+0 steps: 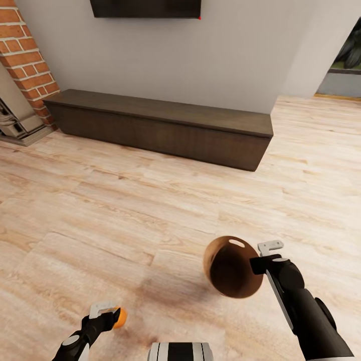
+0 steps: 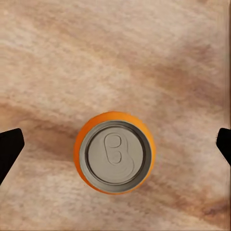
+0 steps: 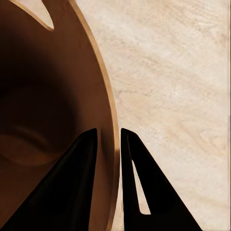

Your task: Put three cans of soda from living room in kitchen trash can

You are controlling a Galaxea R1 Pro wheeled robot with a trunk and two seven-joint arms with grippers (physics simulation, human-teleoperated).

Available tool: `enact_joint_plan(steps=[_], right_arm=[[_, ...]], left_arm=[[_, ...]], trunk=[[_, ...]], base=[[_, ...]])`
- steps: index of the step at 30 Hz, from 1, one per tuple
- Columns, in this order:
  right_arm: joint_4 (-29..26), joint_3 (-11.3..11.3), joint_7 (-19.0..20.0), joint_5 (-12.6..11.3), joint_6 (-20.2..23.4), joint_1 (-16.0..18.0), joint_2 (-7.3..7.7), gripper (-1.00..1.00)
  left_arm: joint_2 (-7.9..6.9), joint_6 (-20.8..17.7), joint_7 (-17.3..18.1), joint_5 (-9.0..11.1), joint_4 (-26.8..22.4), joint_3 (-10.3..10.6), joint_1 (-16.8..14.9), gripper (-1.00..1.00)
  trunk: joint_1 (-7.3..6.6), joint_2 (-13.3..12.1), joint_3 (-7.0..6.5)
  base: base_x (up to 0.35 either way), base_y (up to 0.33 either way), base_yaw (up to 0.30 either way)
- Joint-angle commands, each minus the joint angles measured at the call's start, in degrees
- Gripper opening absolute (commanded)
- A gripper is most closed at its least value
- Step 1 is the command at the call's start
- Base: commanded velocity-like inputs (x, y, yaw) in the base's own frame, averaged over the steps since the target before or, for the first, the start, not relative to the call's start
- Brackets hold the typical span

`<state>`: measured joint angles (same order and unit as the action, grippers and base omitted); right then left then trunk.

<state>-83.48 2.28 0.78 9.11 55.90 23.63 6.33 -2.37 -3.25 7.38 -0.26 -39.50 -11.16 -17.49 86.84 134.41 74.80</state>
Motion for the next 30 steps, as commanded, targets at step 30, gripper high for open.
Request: enact_joint_plan(steps=[30], right_arm=[[-0.19,0.07,0.28,-0.49,0.00,0.01,-0.02,-1.00]], left_arm=[[0.00,0.00,0.00,-0.01,-0.01,0.00,0.00,1.00]], trunk=[[1.09,2.01,0.89]], base=[[0.013,-0.009,0.000]])
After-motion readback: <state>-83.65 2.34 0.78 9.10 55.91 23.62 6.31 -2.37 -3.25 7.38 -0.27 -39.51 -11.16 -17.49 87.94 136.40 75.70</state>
